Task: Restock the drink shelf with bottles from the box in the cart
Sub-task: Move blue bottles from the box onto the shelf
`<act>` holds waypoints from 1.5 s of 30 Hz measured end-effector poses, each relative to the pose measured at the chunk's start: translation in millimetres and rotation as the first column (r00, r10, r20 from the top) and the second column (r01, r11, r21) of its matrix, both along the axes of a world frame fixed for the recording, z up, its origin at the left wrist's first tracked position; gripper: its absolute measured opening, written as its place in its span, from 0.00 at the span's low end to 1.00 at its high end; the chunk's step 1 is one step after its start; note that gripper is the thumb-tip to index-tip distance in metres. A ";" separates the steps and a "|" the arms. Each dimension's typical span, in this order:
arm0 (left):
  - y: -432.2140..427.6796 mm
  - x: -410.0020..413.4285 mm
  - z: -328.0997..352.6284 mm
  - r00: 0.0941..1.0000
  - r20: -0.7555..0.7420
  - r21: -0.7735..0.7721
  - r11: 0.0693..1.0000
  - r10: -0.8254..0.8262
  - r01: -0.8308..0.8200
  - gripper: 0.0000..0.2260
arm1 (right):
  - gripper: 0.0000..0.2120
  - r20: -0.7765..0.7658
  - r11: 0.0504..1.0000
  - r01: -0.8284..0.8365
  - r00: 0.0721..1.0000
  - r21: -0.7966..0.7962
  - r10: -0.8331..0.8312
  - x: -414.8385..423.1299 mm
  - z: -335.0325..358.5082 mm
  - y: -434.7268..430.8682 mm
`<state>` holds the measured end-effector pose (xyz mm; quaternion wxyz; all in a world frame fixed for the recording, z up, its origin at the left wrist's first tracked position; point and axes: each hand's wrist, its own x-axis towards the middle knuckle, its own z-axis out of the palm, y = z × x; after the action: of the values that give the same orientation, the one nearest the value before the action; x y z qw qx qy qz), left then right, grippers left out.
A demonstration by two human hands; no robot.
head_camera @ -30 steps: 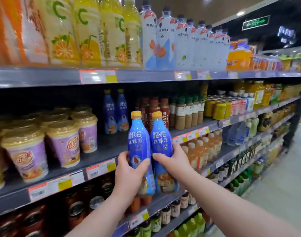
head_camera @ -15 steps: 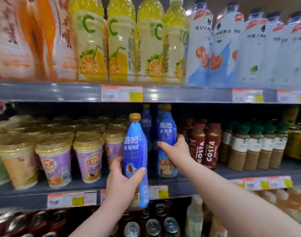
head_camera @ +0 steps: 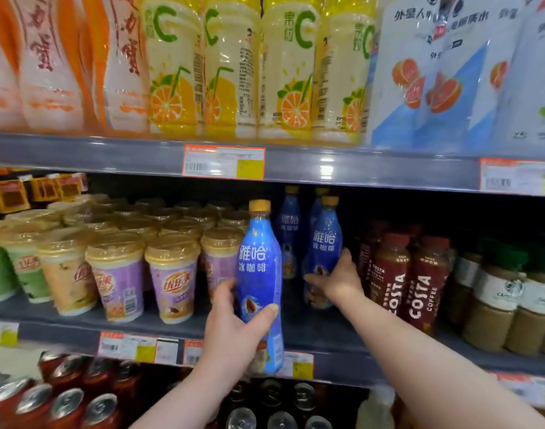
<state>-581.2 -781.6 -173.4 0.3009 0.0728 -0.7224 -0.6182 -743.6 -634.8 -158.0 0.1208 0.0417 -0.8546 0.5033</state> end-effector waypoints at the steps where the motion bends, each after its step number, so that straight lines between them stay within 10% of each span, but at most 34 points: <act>1: 1.6 -2.4 1.1 1.000 -0.001 0.002 1.000 -0.002 0.002 0.23 | 0.34 0.019 1.000 0.010 1.000 0.025 -0.010 -1.0 -3.4 0.3; 45: 4.2 -183.9 -4.2 0.981 0.190 -0.301 0.953 0.021 0.038 0.24 | 0.27 0.083 0.993 -0.093 0.993 0.077 0.086 -26.0 -7.2 0.5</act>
<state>-765.1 -777.3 -177.6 0.2351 0.0819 -0.8345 -0.4916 -769.7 -634.3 -165.2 0.0619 0.0647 -0.8756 0.4746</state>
